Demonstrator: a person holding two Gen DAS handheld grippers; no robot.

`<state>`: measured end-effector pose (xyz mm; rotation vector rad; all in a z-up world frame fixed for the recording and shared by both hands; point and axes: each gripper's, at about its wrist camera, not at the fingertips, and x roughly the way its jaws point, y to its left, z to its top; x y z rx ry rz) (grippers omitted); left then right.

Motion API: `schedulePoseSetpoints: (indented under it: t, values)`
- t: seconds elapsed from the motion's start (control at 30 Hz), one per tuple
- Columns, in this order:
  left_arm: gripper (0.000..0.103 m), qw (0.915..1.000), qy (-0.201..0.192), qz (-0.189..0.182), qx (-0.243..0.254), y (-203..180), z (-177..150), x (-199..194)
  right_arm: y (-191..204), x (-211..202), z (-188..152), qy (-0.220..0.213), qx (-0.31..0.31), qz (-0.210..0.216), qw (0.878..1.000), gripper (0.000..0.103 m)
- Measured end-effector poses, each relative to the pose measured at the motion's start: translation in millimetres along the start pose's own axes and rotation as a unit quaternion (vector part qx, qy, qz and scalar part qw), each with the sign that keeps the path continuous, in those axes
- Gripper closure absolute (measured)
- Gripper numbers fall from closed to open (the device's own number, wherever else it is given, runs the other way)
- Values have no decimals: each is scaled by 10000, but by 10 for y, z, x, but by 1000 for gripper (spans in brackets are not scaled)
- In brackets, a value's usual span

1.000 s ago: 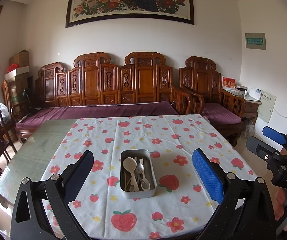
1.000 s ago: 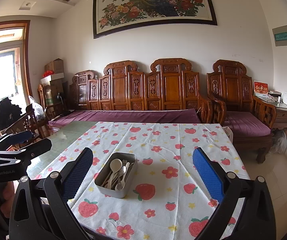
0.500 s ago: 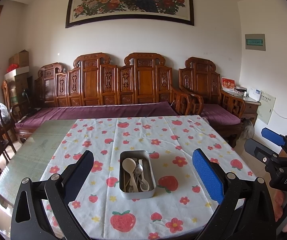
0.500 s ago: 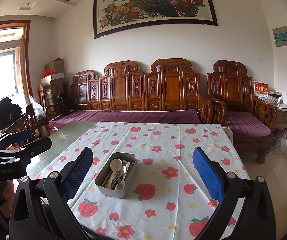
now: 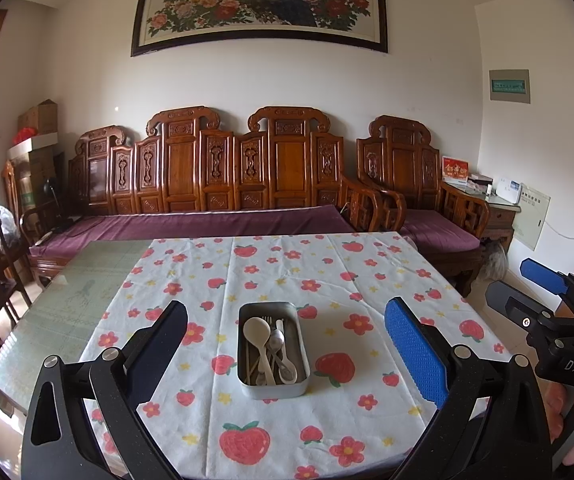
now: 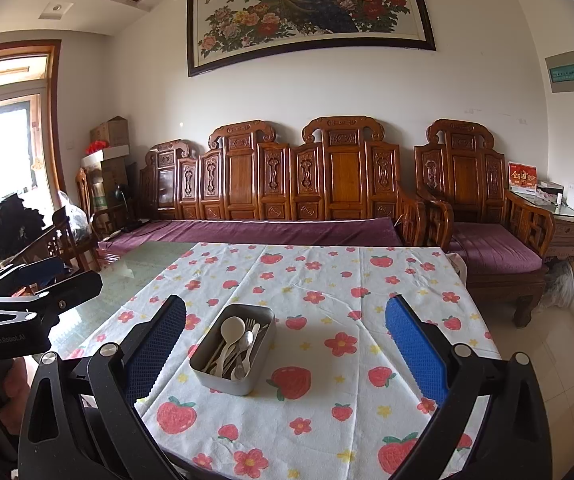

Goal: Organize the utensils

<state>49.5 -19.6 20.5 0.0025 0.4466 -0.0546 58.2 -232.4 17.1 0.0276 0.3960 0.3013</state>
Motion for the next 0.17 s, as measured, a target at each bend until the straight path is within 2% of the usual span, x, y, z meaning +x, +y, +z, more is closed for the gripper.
schedulePoseSetpoints:
  t: [0.17]
  values:
    - [7, 10000, -16, -13, -7, -6, 2, -8, 13, 3, -5, -3, -1, 6, 10000, 2]
